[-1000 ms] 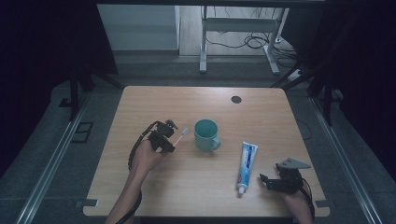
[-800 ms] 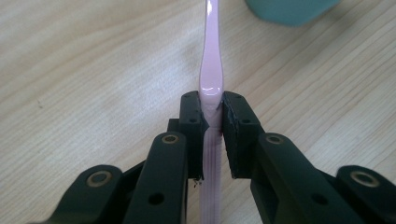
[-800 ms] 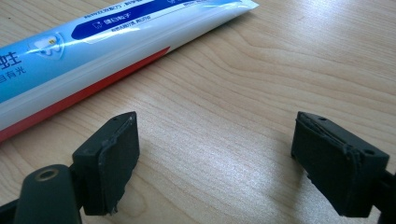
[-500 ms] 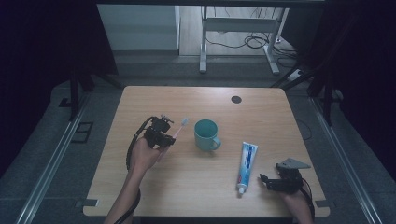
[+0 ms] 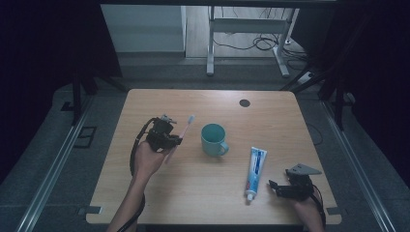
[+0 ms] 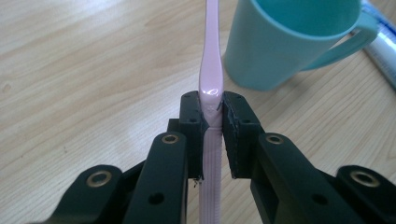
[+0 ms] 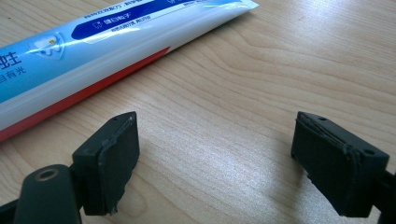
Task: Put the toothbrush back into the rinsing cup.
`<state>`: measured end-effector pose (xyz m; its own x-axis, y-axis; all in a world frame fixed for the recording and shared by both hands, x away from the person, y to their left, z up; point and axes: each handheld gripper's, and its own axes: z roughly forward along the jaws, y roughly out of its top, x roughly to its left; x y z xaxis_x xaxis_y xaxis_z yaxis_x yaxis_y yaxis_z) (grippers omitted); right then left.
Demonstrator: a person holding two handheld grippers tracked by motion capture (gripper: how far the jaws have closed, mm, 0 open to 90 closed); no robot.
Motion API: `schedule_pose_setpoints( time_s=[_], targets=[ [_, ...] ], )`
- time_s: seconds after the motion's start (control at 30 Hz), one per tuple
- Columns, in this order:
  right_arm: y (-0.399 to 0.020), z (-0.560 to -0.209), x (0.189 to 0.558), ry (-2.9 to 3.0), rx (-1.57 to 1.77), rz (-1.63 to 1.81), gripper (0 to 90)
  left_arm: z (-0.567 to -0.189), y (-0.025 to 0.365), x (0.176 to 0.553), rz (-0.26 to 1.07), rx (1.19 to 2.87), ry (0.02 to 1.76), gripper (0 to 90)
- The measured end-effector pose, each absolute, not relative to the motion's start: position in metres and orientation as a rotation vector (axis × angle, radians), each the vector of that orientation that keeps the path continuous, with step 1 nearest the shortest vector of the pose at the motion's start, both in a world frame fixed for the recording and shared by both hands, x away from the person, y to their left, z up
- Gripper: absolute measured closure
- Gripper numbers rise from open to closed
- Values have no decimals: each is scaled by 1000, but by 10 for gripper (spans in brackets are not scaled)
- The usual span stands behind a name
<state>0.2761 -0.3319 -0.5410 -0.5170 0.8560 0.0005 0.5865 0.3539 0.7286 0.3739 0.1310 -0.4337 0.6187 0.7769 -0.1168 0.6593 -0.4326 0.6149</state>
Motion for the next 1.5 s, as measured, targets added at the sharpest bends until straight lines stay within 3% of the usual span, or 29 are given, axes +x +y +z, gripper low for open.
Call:
schedule_pose_setpoints(
  time_s=[1.5],
  targets=[
    [-332,-541,276,2240,1263,970,153,-395,102,369,331,1940,926,788]
  ],
)
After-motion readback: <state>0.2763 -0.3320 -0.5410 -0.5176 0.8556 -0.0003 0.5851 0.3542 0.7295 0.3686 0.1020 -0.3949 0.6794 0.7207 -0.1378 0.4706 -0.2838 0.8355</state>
